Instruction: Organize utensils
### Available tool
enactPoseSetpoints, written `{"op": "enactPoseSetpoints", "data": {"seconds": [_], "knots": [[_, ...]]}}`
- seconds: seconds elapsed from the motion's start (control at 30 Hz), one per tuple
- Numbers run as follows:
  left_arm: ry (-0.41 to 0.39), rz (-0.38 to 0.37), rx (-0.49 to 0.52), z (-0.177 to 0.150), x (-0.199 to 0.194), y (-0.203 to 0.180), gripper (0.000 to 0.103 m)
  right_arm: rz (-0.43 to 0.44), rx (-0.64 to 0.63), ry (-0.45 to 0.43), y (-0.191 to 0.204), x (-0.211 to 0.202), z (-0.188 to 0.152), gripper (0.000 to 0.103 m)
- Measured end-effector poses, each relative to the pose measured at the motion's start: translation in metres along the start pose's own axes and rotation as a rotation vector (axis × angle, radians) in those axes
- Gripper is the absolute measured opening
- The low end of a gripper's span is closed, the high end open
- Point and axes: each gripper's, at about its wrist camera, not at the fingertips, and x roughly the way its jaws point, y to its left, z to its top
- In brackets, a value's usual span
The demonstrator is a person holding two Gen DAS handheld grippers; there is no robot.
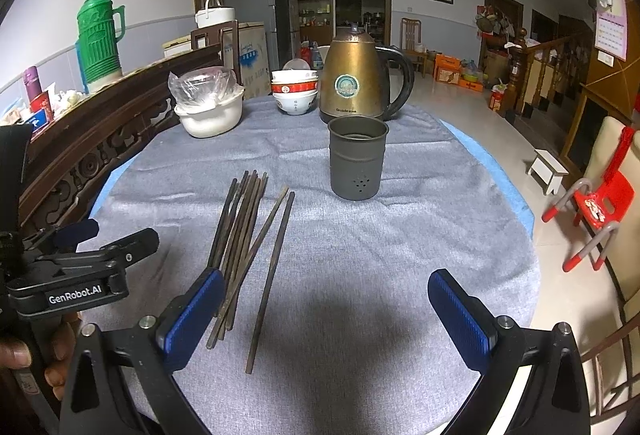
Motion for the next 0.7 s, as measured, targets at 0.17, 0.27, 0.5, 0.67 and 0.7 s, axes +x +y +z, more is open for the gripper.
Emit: {"op": "enactPoseSetpoints", "data": {"seconds": [0.17,0.27,0.5,0.67,0.7], "knots": [[-0.002,0.001,-0.005,-0.0007,0.0006,0.0007,0.103,-0.002,-0.004,0.002,0.0020,-0.0006,0.0004,0.103],[-0.002,0.000,-0.007,-0.0014,0.0008,0.0014,0.103,-0.003,-0.010,0.002,0.0036,-0.0008,0.0005,0.103],[-0.002,-0.005,-0.015,-0.0012,0.0021,0.0039,0.103,-0.004,-0.016,0.005,0.0054,0.0008,0.0014,0.103],[0.001,-0.004,-0.014,-0.0031,0.0034,0.0044,0.103,-0.006,-0.019,0.008,0.0074,0.0022,0.0007,0.103],[0.002,-0.005,-0.014,-0.0034,0.0037,0.0046,0.103,-0.005,-0.019,0.009,0.0076,0.0023,0.0006,0.103]]}}
